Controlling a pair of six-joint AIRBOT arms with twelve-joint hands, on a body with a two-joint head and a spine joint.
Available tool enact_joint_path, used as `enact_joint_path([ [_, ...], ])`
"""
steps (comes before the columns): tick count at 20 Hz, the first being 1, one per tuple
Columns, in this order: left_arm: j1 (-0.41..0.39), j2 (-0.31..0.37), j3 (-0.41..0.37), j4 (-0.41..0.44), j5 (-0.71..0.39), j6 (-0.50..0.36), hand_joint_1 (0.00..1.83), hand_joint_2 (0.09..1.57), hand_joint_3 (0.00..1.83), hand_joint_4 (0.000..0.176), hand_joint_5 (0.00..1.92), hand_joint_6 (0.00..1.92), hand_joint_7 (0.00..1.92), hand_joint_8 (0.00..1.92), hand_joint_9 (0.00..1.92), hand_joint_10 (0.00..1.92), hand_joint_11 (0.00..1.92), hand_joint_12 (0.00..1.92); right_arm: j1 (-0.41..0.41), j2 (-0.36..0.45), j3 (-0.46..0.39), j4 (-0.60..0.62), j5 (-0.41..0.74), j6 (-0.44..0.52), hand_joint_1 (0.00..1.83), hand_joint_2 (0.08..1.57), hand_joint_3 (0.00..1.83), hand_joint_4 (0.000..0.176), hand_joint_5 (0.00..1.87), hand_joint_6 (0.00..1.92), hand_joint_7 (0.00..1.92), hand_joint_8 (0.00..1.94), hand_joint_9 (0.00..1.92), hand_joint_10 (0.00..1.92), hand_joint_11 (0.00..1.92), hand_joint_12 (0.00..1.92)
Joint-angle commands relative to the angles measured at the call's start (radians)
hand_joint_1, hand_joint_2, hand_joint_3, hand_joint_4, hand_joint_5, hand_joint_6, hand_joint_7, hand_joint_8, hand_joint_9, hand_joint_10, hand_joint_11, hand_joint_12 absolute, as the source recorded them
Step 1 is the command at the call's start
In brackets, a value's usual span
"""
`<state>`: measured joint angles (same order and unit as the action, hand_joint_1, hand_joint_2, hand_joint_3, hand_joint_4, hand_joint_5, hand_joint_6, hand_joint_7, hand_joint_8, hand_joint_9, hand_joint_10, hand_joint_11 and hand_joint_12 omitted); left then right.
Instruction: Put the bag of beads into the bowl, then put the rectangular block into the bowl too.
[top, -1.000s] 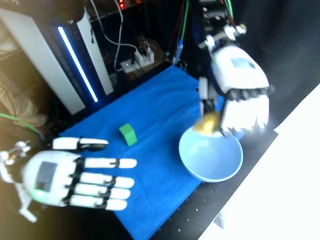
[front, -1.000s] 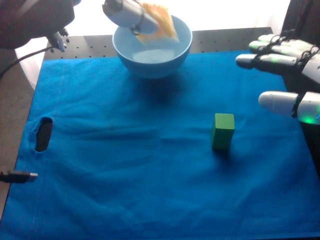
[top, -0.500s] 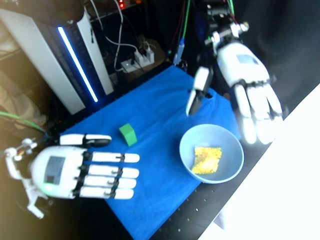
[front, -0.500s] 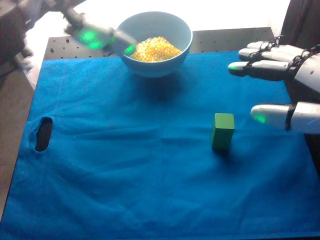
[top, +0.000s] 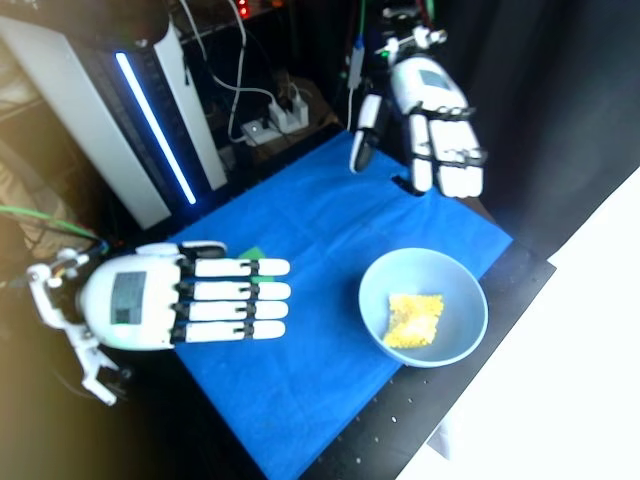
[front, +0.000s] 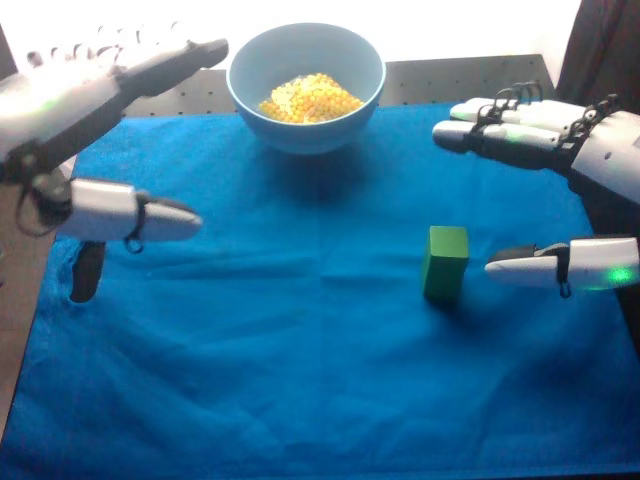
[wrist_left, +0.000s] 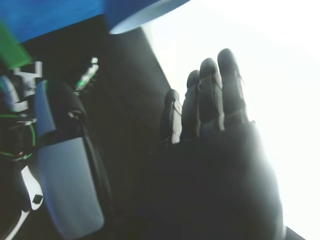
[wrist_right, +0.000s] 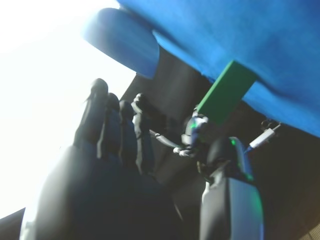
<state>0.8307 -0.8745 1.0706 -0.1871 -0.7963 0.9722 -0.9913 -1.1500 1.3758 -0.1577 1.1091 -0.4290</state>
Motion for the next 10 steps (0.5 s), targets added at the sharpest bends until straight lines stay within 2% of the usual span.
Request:
enact_joint_path([
  [1, -0.001, 0.008, -0.003, -0.01, -0.166, -0.013, 0.85, 0.93, 0.0, 0.158, 0.04, 0.0, 0.07, 0.0, 0.11, 0.0, 0.0, 0.37, 0.012, -0.014, 0.003, 0.025, 0.12, 0.003, 0.81, 1.0, 0.0, 0.085, 0.28, 0.01, 0.19, 0.0, 0.13, 0.0, 0.17, 0.01],
  [2, 0.007, 0.007, -0.004, -0.013, -0.158, -0.013, 0.84, 0.93, 0.0, 0.141, 0.04, 0.0, 0.07, 0.0, 0.11, 0.0, 0.0, 0.41, 0.012, -0.024, 0.008, 0.023, 0.116, 0.003, 0.82, 1.01, 0.0, 0.081, 0.28, 0.0, 0.19, 0.0, 0.14, 0.0, 0.18, 0.01],
  [3, 0.009, 0.007, -0.004, -0.014, -0.15, -0.013, 0.85, 0.94, 0.0, 0.156, 0.05, 0.0, 0.08, 0.0, 0.11, 0.0, 0.0, 0.38, 0.013, -0.034, 0.013, 0.019, 0.11, 0.003, 0.87, 0.99, 0.0, 0.065, 0.31, 0.0, 0.24, 0.0, 0.2, 0.01, 0.21, 0.04],
  [5, 0.011, 0.006, -0.005, -0.014, -0.148, -0.013, 0.85, 0.94, 0.0, 0.16, 0.05, 0.0, 0.08, 0.0, 0.11, 0.0, 0.0, 0.37, 0.019, -0.046, 0.02, 0.006, 0.095, 0.003, 0.89, 0.99, 0.0, 0.061, 0.31, 0.0, 0.25, 0.0, 0.21, 0.01, 0.22, 0.04],
  [6, 0.012, 0.005, -0.007, -0.014, -0.148, -0.014, 0.87, 0.96, 0.0, 0.144, 0.06, 0.0, 0.08, 0.0, 0.11, 0.0, 0.0, 0.3, 0.027, -0.053, 0.025, -0.009, 0.081, 0.003, 0.93, 0.96, 0.0, 0.057, 0.36, 0.0, 0.31, 0.01, 0.29, 0.01, 0.29, 0.09],
  [7, 0.013, 0.005, -0.007, -0.014, -0.148, -0.014, 0.87, 0.97, 0.0, 0.137, 0.05, 0.0, 0.07, 0.0, 0.1, 0.0, 0.0, 0.23, 0.03, -0.055, 0.027, -0.014, 0.076, 0.003, 0.87, 0.96, 0.0, 0.049, 0.37, 0.01, 0.32, 0.0, 0.29, 0.01, 0.25, 0.08],
  [8, 0.014, 0.005, -0.008, -0.014, -0.147, -0.014, 0.87, 0.97, 0.0, 0.135, 0.05, 0.0, 0.06, 0.01, 0.09, 0.0, 0.0, 0.17, 0.035, -0.06, 0.032, -0.022, 0.068, 0.003, 0.83, 0.98, 0.01, 0.051, 0.36, 0.0, 0.32, 0.0, 0.29, 0.01, 0.24, 0.08],
  [9, 0.014, 0.004, -0.008, -0.014, -0.145, -0.014, 0.88, 0.96, 0.0, 0.141, 0.06, 0.0, 0.06, 0.01, 0.09, 0.0, 0.0, 0.16, 0.04, -0.063, 0.036, -0.029, 0.061, 0.003, 0.78, 1.0, 0.01, 0.052, 0.34, 0.0, 0.32, 0.0, 0.3, 0.01, 0.24, 0.09],
  [10, 0.015, 0.003, -0.008, -0.014, -0.143, -0.014, 0.87, 0.96, 0.0, 0.142, 0.06, 0.0, 0.07, 0.0, 0.1, 0.0, 0.0, 0.2, 0.046, -0.067, 0.04, -0.036, 0.054, 0.003, 0.8, 1.01, 0.01, 0.068, 0.34, 0.0, 0.33, 0.01, 0.31, 0.01, 0.24, 0.09],
])
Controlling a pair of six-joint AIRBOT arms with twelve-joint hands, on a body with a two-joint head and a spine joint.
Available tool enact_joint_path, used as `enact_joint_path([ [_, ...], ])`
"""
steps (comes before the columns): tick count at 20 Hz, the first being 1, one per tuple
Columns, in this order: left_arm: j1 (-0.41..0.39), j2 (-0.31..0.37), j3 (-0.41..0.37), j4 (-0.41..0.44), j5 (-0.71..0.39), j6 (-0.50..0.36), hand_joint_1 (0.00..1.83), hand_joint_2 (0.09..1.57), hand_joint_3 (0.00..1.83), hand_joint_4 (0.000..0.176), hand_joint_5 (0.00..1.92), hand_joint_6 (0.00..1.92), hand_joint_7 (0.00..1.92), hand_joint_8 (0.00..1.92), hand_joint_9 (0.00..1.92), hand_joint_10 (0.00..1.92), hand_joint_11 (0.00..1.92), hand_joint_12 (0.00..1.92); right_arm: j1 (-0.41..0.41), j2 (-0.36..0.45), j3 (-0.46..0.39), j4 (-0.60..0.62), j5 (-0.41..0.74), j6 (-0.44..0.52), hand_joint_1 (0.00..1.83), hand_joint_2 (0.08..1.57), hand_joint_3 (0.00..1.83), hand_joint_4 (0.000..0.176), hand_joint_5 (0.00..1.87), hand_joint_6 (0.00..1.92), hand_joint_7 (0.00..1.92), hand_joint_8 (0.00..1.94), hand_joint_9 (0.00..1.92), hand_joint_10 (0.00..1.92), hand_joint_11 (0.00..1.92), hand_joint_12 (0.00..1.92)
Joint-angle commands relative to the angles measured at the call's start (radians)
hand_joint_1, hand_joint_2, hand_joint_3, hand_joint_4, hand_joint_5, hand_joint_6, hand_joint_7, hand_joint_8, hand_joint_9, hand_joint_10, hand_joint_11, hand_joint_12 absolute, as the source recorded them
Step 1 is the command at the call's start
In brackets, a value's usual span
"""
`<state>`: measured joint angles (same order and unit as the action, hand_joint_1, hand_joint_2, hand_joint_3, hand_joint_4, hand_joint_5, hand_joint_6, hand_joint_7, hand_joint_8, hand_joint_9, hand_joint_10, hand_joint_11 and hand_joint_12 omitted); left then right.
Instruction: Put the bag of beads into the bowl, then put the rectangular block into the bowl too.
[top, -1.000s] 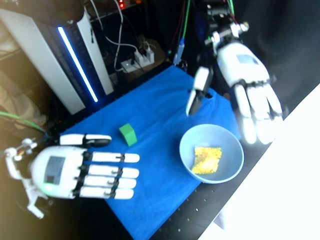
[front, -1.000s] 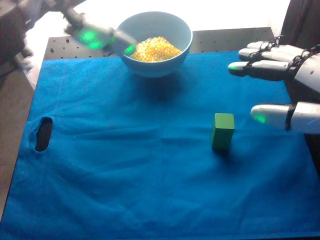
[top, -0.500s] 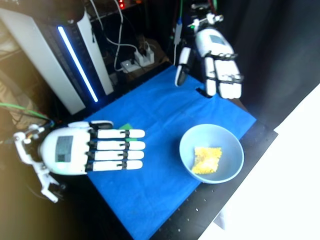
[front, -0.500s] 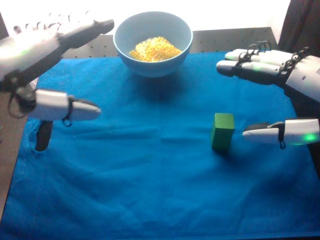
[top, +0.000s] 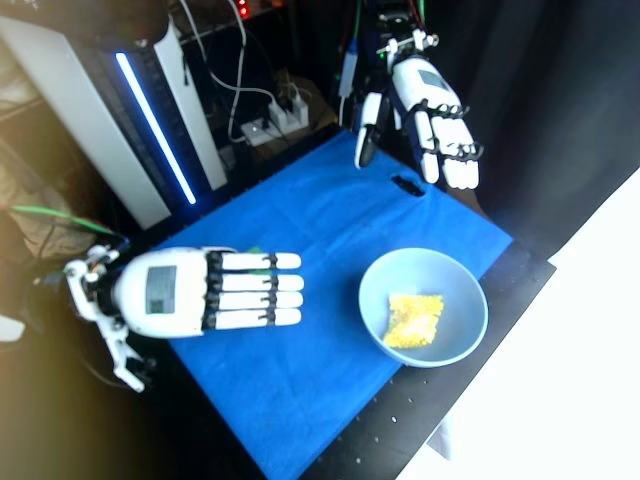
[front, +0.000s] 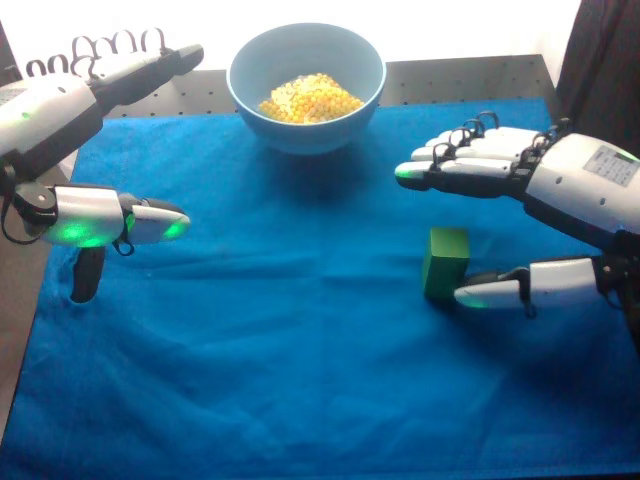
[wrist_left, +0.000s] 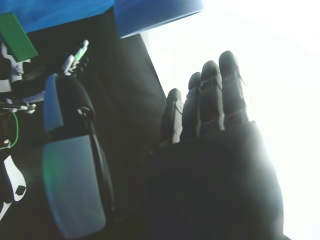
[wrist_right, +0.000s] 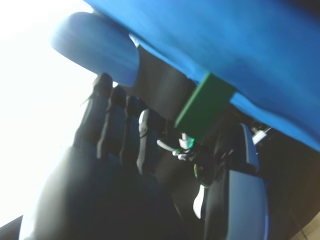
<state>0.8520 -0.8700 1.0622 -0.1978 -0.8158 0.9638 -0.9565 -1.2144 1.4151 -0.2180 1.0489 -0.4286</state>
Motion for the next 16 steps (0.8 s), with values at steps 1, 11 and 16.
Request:
enact_joint_path([
  [1, -0.006, -0.002, 0.001, -0.004, -0.123, -0.006, 0.85, 0.95, 0.0, 0.138, 0.06, 0.0, 0.09, 0.0, 0.13, 0.0, 0.0, 0.35, 0.019, -0.007, 0.005, 0.016, 0.109, 0.003, 0.88, 1.02, 0.01, 0.057, 0.38, 0.01, 0.43, 0.01, 0.38, 0.01, 0.29, 0.13],
  [11, -0.006, -0.007, 0.001, -0.004, -0.12, -0.009, 0.91, 0.95, 0.0, 0.127, 0.08, 0.0, 0.13, 0.0, 0.16, 0.0, 0.0, 0.44, 0.037, -0.027, 0.016, 0.007, 0.104, 0.003, 1.0, 1.01, 0.0, 0.0, 0.79, 0.0, 0.88, 0.0, 0.83, 0.0, 0.49, 0.59],
  [16, -0.005, -0.008, 0.001, -0.005, -0.117, -0.01, 0.91, 0.96, 0.0, 0.115, 0.08, 0.0, 0.14, 0.0, 0.17, 0.01, 0.0, 0.43, 0.038, -0.026, 0.018, 0.011, 0.104, 0.003, 1.18, 1.03, 0.0, 0.0, 1.17, 0.59, 0.92, 1.54, 0.96, 1.75, 0.94, 1.88],
])
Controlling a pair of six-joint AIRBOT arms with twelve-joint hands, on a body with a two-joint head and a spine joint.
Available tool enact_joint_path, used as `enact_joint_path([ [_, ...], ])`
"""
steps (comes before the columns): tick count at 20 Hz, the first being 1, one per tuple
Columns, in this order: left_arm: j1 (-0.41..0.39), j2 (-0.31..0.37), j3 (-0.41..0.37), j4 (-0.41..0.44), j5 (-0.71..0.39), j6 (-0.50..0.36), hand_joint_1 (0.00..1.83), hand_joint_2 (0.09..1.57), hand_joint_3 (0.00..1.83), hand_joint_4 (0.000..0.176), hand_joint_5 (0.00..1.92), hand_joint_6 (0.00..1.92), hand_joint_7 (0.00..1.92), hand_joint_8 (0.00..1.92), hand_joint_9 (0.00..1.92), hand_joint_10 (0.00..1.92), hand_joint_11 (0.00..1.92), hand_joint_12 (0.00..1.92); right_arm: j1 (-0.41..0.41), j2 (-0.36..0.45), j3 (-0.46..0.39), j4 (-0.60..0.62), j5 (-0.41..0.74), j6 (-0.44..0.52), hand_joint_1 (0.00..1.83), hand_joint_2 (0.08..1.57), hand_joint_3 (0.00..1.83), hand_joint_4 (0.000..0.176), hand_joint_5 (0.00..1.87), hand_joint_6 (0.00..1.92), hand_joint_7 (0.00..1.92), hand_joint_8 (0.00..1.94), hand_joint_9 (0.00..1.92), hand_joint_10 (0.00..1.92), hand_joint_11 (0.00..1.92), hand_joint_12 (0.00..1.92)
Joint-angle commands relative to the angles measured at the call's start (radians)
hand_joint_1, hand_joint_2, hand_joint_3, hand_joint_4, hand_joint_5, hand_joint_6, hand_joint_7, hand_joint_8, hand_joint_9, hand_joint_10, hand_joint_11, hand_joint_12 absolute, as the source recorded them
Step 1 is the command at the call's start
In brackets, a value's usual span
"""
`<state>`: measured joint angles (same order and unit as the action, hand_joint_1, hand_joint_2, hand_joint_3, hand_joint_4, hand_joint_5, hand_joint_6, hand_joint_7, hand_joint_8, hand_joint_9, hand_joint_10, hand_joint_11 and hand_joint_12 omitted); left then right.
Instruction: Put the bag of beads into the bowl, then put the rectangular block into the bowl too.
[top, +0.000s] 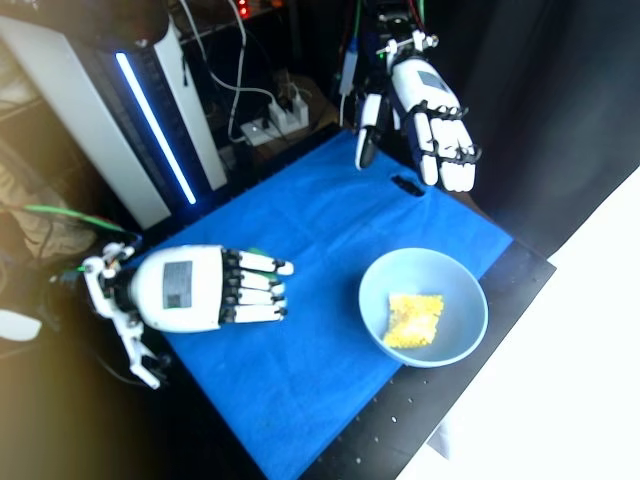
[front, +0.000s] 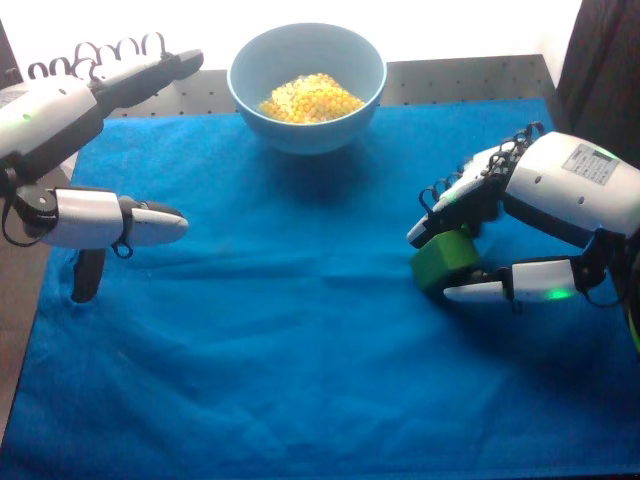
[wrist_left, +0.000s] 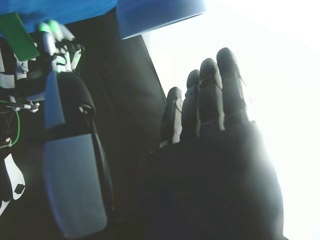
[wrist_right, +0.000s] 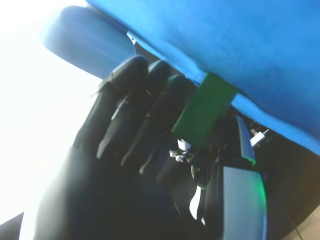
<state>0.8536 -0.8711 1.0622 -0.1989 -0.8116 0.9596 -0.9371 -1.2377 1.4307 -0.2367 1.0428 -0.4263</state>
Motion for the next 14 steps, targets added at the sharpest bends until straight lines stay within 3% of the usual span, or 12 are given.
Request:
enact_joint_path([
  [1, -0.006, -0.007, 0.001, -0.004, -0.121, -0.006, 0.91, 0.96, 0.0, 0.103, 0.09, 0.0, 0.14, 0.01, 0.17, 0.01, 0.0, 0.44, 0.02, -0.003, 0.004, 0.03, 0.11, 0.0, 1.26, 1.08, 0.0, 0.0, 1.19, 0.45, 0.98, 1.27, 0.98, 1.31, 0.9, 1.59],
  [2, -0.006, -0.008, 0.001, -0.004, -0.121, -0.006, 0.91, 0.96, 0.0, 0.103, 0.09, 0.0, 0.14, 0.01, 0.17, 0.01, 0.0, 0.44, 0.023, -0.002, 0.006, 0.03, 0.11, 0.0, 1.26, 1.08, 0.0, 0.0, 1.19, 0.45, 0.98, 1.27, 0.98, 1.31, 0.9, 1.59],
  [3, -0.006, -0.008, 0.001, -0.004, -0.121, -0.007, 0.92, 0.95, 0.0, 0.096, 0.1, 0.01, 0.15, 0.01, 0.17, 0.01, 0.0, 0.44, 0.029, -0.002, 0.009, 0.029, 0.111, 0.0, 1.27, 1.06, 0.0, 0.0, 1.24, 0.34, 1.04, 1.11, 1.03, 1.01, 0.89, 1.4],
  [4, -0.004, -0.009, 0.001, -0.004, -0.121, -0.008, 0.9, 0.94, 0.0, 0.103, 0.1, 0.0, 0.15, 0.0, 0.18, 0.0, 0.0, 0.41, 0.04, 0.0, 0.01, 0.025, 0.12, 0.0, 1.27, 1.03, 0.0, 0.0, 1.28, 0.29, 1.11, 0.94, 1.11, 0.63, 0.86, 1.24],
  [5, -0.002, -0.009, 0.001, -0.004, -0.12, -0.009, 0.92, 0.94, 0.0, 0.108, 0.11, 0.0, 0.15, 0.0, 0.16, 0.01, 0.0, 0.3, 0.049, 0.0, 0.01, 0.023, 0.134, 0.0, 1.27, 1.04, 0.0, 0.0, 1.28, 0.29, 1.09, 0.97, 1.09, 0.58, 0.82, 1.24],
  [8, 0.003, -0.01, 0.001, -0.009, -0.123, -0.012, 0.91, 0.94, 0.0, 0.107, 0.11, 0.0, 0.16, 0.0, 0.16, 0.01, 0.0, 0.28, 0.117, 0.012, 0.009, 0.015, 0.173, 0.0, 1.28, 1.04, 0.0, 0.0, 1.23, 0.37, 1.14, 0.9, 1.14, 0.48, 0.86, 1.09],
  [9, 0.004, -0.012, 0.001, -0.01, -0.125, -0.013, 0.9, 0.95, 0.0, 0.097, 0.11, 0.0, 0.16, 0.0, 0.16, 0.0, 0.0, 0.33, 0.169, 0.012, 0.016, 0.01, 0.178, 0.0, 1.3, 1.03, 0.0, 0.0, 1.32, 0.17, 1.16, 0.92, 1.19, 0.41, 0.87, 1.05],
  [10, 0.005, -0.013, 0.001, -0.011, -0.126, -0.013, 0.92, 0.96, 0.0, 0.099, 0.11, 0.0, 0.16, 0.0, 0.16, 0.0, 0.0, 0.29, 0.205, 0.012, 0.028, 0.009, 0.177, 0.0, 1.28, 1.06, 0.0, 0.0, 1.33, 0.11, 1.04, 1.13, 1.03, 0.68, 0.73, 1.25],
  [11, 0.005, -0.013, 0.001, -0.011, -0.127, -0.013, 0.91, 0.96, 0.0, 0.108, 0.11, 0.0, 0.16, 0.0, 0.16, 0.0, 0.0, 0.28, 0.242, 0.012, 0.049, 0.009, 0.177, 0.0, 1.28, 1.07, 0.0, 0.0, 1.32, 0.1, 1.02, 1.18, 0.94, 0.97, 0.71, 1.43],
  [12, 0.005, -0.013, 0.001, -0.011, -0.127, -0.014, 0.91, 0.96, 0.0, 0.108, 0.11, 0.0, 0.16, 0.0, 0.16, 0.0, 0.0, 0.28, 0.271, 0.01, 0.069, 0.009, 0.176, 0.0, 1.28, 1.07, 0.0, 0.0, 1.32, 0.1, 1.02, 1.18, 0.94, 0.97, 0.71, 1.43],
  [13, 0.005, -0.014, 0.001, -0.011, -0.128, -0.014, 0.91, 0.96, 0.0, 0.109, 0.11, 0.0, 0.17, 0.0, 0.18, 0.01, 0.0, 0.36, 0.316, -0.004, 0.102, 0.015, 0.165, 0.0, 1.28, 1.06, 0.0, 0.0, 1.36, 0.08, 1.01, 1.16, 0.93, 1.06, 0.74, 1.53],
  [14, 0.005, -0.015, 0.001, -0.011, -0.13, -0.014, 0.9, 0.96, 0.0, 0.114, 0.12, 0.0, 0.17, 0.0, 0.18, 0.0, 0.0, 0.38, 0.349, -0.043, 0.143, 0.025, 0.147, 0.0, 1.28, 1.07, 0.0, 0.0, 1.34, 0.06, 0.99, 1.23, 0.99, 1.44, 0.91, 1.74],
])
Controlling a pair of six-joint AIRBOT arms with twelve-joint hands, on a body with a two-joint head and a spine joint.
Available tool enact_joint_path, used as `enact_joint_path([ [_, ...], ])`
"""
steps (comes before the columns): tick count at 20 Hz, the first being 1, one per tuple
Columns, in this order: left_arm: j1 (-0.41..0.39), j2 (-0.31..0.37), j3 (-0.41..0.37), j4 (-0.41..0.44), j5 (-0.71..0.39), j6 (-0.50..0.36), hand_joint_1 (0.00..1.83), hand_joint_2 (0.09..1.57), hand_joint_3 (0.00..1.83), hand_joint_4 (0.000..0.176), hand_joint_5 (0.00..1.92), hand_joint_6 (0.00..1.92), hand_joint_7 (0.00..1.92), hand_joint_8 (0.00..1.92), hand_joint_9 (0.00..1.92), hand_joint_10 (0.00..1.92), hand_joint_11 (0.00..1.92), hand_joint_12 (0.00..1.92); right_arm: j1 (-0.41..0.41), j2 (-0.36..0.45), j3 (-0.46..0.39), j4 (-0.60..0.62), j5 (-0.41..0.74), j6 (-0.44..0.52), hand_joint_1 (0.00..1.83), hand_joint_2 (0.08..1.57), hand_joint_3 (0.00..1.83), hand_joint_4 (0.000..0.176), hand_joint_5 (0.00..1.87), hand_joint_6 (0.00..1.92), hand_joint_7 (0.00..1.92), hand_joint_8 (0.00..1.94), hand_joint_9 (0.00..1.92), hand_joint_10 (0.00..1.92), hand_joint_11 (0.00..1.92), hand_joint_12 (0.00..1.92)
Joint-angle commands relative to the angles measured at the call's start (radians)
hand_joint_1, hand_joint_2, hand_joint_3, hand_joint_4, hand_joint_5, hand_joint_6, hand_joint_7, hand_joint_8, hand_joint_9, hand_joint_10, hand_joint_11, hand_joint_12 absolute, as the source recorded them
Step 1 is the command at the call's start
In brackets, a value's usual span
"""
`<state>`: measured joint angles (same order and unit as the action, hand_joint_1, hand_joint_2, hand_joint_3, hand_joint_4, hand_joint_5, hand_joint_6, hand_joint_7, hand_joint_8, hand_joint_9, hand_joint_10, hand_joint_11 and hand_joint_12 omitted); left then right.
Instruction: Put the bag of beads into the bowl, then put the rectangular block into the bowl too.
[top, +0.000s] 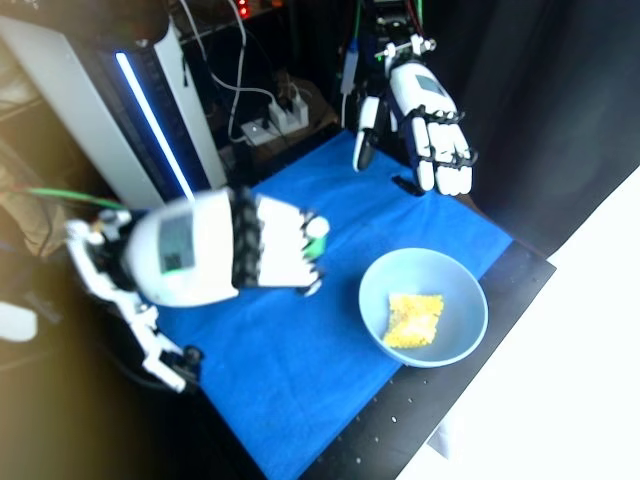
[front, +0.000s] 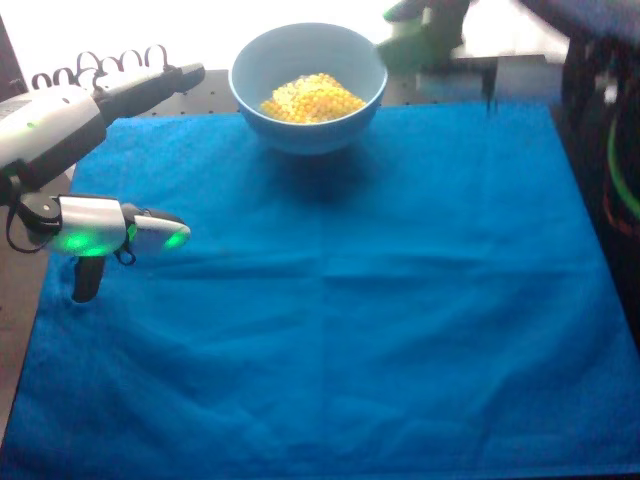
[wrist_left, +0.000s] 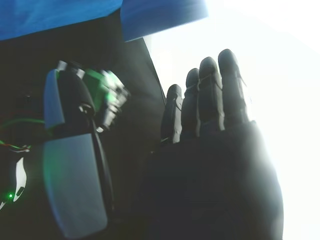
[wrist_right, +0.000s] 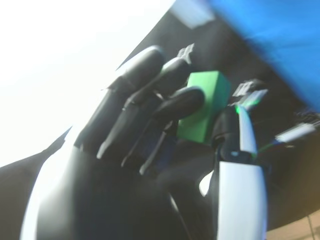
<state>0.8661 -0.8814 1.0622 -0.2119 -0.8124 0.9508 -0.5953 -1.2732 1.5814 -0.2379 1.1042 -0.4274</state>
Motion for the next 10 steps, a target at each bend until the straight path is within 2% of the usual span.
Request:
enact_joint_path([
  [1, -0.007, -0.006, 0.002, 0.002, -0.13, -0.005, 0.9, 0.95, 0.0, 0.112, 0.13, 0.0, 0.19, 0.0, 0.19, 0.0, 0.0, 0.44, 0.025, -0.032, 0.019, 0.031, 0.073, 0.002, 1.28, 1.07, 0.0, 0.0, 1.34, 0.05, 0.99, 1.22, 0.98, 1.41, 0.95, 1.63],
  [2, -0.008, -0.007, 0.002, 0.002, -0.13, -0.005, 0.9, 0.95, 0.0, 0.11, 0.12, 0.0, 0.18, 0.0, 0.18, 0.0, 0.0, 0.41, 0.05, -0.065, 0.054, 0.034, 0.044, 0.002, 1.29, 1.06, 0.0, 0.0, 1.34, 0.05, 1.06, 1.12, 1.06, 1.39, 0.99, 1.6],
  [3, -0.008, -0.007, 0.003, 0.002, -0.133, -0.006, 0.9, 0.95, 0.0, 0.104, 0.11, 0.0, 0.16, 0.0, 0.17, 0.0, 0.0, 0.37, 0.106, -0.14, 0.129, 0.033, -0.028, 0.002, 1.28, 1.03, 0.0, 0.0, 1.32, 0.13, 1.12, 1.07, 1.14, 1.42, 1.06, 1.71],
  [4, -0.008, -0.007, 0.004, 0.002, -0.134, -0.006, 0.9, 0.95, 0.0, 0.104, 0.11, 0.0, 0.16, 0.0, 0.17, 0.0, 0.0, 0.37, 0.115, -0.155, 0.148, 0.033, -0.044, 0.002, 1.28, 1.03, 0.0, 0.0, 1.32, 0.13, 1.12, 1.07, 1.14, 1.42, 1.06, 1.71],
  [5, -0.009, -0.008, 0.007, 0.002, -0.135, -0.006, 0.9, 0.95, 0.0, 0.103, 0.11, 0.0, 0.16, 0.0, 0.17, 0.0, 0.0, 0.37, 0.139, -0.194, 0.19, 0.025, -0.093, 0.002, 1.29, 1.04, 0.0, 0.0, 1.31, 0.12, 1.12, 1.04, 1.17, 1.3, 1.05, 1.65],
  [6, -0.012, -0.011, 0.01, 0.004, -0.137, -0.006, 0.87, 0.95, 0.0, 0.103, 0.1, 0.0, 0.15, 0.0, 0.17, 0.0, 0.0, 0.46, 0.151, -0.223, 0.222, 0.021, -0.125, 0.002, 1.29, 1.0, 0.0, 0.0, 1.22, 0.45, 1.35, 0.48, 1.26, 0.82, 1.12, 1.24],
  [7, -0.016, -0.013, 0.012, 0.006, -0.138, -0.006, 0.87, 0.95, 0.0, 0.1, 0.09, 0.0, 0.14, 0.0, 0.17, 0.0, 0.0, 0.5, 0.158, -0.243, 0.247, 0.017, -0.15, 0.002, 1.28, 1.0, 0.0, 0.0, 1.2, 0.53, 1.43, 0.26, 1.35, 0.55, 1.15, 1.13],
  [8, -0.021, -0.017, 0.015, 0.011, -0.14, -0.006, 0.87, 0.95, 0.0, 0.099, 0.09, 0.0, 0.14, 0.0, 0.17, 0.0, 0.0, 0.51, 0.162, -0.267, 0.277, 0.013, -0.178, 0.002, 1.28, 0.99, 0.0, 0.0, 1.21, 0.54, 1.47, 0.17, 1.41, 0.4, 1.16, 1.1],
  [10, -0.036, -0.031, 0.025, 0.021, -0.147, -0.008, 0.87, 0.95, 0.0, 0.099, 0.09, 0.0, 0.14, 0.0, 0.17, 0.0, 0.0, 0.51, 0.163, -0.324, 0.335, -0.004, -0.256, 0.002, 1.28, 0.99, 0.0, 0.0, 1.21, 0.53, 1.49, 0.11, 1.45, 0.31, 1.16, 1.09],
])
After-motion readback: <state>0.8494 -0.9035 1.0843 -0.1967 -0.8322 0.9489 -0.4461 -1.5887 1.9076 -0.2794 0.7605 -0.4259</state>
